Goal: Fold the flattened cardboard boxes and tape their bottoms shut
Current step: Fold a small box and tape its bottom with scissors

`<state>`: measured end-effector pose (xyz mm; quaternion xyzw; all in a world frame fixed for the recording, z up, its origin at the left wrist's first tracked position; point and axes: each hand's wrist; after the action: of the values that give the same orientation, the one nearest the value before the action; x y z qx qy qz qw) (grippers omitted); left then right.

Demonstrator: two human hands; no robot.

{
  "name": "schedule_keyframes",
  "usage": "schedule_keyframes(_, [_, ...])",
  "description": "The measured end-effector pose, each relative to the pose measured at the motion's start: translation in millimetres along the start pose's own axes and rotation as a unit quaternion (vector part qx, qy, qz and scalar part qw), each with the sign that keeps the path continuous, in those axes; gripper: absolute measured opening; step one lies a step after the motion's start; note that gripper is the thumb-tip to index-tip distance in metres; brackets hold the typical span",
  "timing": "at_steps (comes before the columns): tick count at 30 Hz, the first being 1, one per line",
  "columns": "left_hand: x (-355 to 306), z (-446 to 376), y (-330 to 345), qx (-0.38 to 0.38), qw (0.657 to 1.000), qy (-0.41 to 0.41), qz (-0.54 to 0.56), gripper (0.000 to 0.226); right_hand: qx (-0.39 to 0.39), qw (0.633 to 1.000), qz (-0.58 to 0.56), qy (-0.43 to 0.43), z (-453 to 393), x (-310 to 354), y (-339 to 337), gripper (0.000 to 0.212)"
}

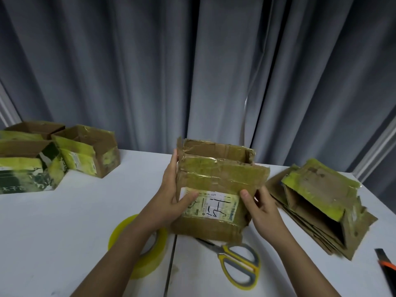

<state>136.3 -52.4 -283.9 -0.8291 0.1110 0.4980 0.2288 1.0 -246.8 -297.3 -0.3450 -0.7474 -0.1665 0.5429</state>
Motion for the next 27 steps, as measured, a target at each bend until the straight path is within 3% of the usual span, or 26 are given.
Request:
schedule_keyframes(8, [-3.2, -3.7, 2.0, -0.047, 0.997, -0.032, 0.048, 0.051, -0.017, 0.999, -0.002, -0.029, -0.6, 5.6, -1.5, 0.029])
schedule_keyframes(13, [-2.3, -4.6, 8.6, -0.006, 1.000, -0.030, -0.008, 0.068, -0.082, 0.995, -0.049, -0.007, -8.7, 11.6, -2.9, 0.042])
schedule_keyframes(16, [-3.7, -5.6, 9.0, -0.033, 0.998, -0.053, 0.023, 0.064, -0.096, 0.991, -0.080, 0.045, -8.0, 11.7, -4.1, 0.040])
schedule_keyframes(22, [-9.2, -15.3, -0.3, -0.125, 0.961, -0.225, 0.096, 0.042, 0.068, 0.992, -0.084, 0.058, -10.8, 9.4, -13.9, 0.049])
schedule_keyframes(25, [-9.5, -17.4, -4.0, -0.111, 0.952, -0.275, 0.080, 0.045, 0.147, 0.975, -0.120, 0.113, -11.0, 11.9, -17.2, 0.057])
schedule_keyframes(27, [-2.5, -17.4, -10.0, -0.089, 0.933, -0.325, 0.125, 0.061, 0.140, 0.966, -0.159, 0.150, -11.7, 12.9, -17.3, 0.059])
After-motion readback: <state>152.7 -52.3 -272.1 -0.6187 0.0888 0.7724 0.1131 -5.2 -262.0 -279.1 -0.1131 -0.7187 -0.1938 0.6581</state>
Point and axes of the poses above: each hand's wrist, its own z-axis away from the middle knuckle, its own y-axis out of the palm, x = y × z, and after that the axes turned 13 degrees about -x, right-handed
